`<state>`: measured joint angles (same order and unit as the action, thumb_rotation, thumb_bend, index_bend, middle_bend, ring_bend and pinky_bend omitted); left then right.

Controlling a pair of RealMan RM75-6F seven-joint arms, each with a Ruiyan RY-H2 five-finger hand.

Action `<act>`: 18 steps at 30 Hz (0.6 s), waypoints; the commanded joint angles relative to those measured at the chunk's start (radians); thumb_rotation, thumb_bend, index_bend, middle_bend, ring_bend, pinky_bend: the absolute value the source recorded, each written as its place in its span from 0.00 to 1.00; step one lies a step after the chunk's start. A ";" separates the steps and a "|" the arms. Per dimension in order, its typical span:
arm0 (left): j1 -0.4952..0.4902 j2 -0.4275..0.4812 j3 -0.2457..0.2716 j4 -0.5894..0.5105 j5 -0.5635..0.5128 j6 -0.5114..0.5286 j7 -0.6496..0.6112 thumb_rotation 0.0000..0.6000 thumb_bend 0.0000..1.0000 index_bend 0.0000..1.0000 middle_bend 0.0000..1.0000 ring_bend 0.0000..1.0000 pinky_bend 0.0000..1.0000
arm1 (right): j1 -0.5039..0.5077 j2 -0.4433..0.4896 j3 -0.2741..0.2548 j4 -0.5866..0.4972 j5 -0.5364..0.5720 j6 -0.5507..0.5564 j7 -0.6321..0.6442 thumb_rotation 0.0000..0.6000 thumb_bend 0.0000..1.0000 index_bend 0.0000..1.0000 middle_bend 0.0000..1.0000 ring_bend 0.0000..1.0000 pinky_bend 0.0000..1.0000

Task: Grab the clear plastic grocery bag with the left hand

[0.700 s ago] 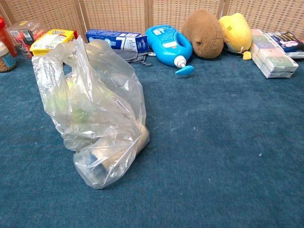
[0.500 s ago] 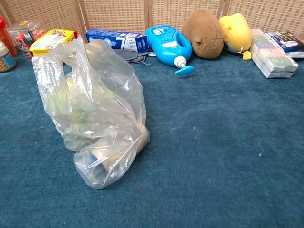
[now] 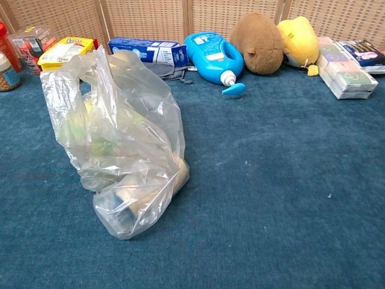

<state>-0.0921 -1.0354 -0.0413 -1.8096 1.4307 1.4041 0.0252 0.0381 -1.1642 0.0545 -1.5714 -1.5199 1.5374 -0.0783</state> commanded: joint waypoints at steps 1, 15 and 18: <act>-0.026 0.034 -0.005 -0.037 -0.022 -0.059 -0.065 0.60 0.07 0.38 0.38 0.33 0.19 | 0.002 0.000 0.000 0.000 -0.001 -0.003 -0.001 0.99 0.31 0.40 0.44 0.43 0.39; -0.261 0.206 -0.052 -0.153 -0.052 -0.601 -0.814 0.58 0.07 0.35 0.38 0.33 0.39 | -0.002 0.008 0.005 -0.004 0.006 -0.001 -0.003 1.00 0.31 0.40 0.44 0.43 0.39; -0.294 0.210 -0.065 -0.138 -0.018 -0.647 -0.936 0.57 0.07 0.35 0.38 0.33 0.42 | -0.004 0.005 0.006 -0.002 0.007 0.003 -0.002 1.00 0.31 0.41 0.44 0.43 0.39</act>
<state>-0.3010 -0.8670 -0.0759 -1.9428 1.3825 0.8912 -0.7175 0.0343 -1.1589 0.0601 -1.5741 -1.5129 1.5401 -0.0802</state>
